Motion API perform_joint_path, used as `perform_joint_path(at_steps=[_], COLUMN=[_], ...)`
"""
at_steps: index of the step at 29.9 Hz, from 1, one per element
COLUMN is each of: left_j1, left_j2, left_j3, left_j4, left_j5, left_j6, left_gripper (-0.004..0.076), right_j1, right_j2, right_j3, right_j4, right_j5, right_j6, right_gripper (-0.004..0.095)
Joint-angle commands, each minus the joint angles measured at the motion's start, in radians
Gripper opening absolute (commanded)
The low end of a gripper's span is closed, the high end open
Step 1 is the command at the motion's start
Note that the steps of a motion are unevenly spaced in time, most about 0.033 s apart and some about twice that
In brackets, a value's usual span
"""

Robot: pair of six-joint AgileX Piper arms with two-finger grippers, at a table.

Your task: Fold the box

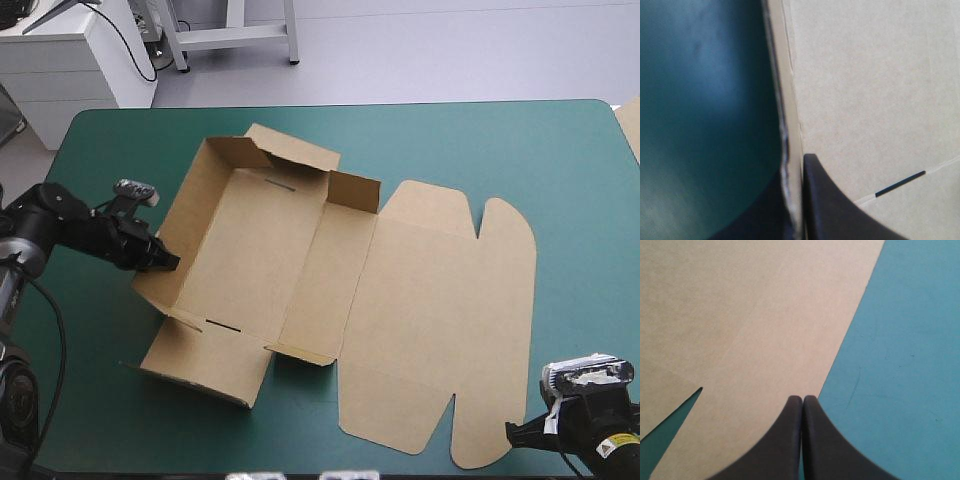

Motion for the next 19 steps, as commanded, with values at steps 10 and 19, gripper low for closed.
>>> perform_joint_path(at_steps=[10,19], left_j1=[-0.402,-0.621], left_j2=[-0.039,-0.039], left_j3=[-0.259,-0.265], left_j4=[0.277,0.501], left_j5=[-0.44,-0.659], left_j6=[0.02,0.013], left_gripper=[-0.0008,-0.0008], right_j1=[0.002,0.002], right_j2=[0.014,0.014], right_j3=[-0.031,-0.031], right_j4=[0.008,0.008], right_j5=[-0.056,-0.056], right_j6=[-0.008,-0.008], right_gripper=[-0.0021,-0.0021])
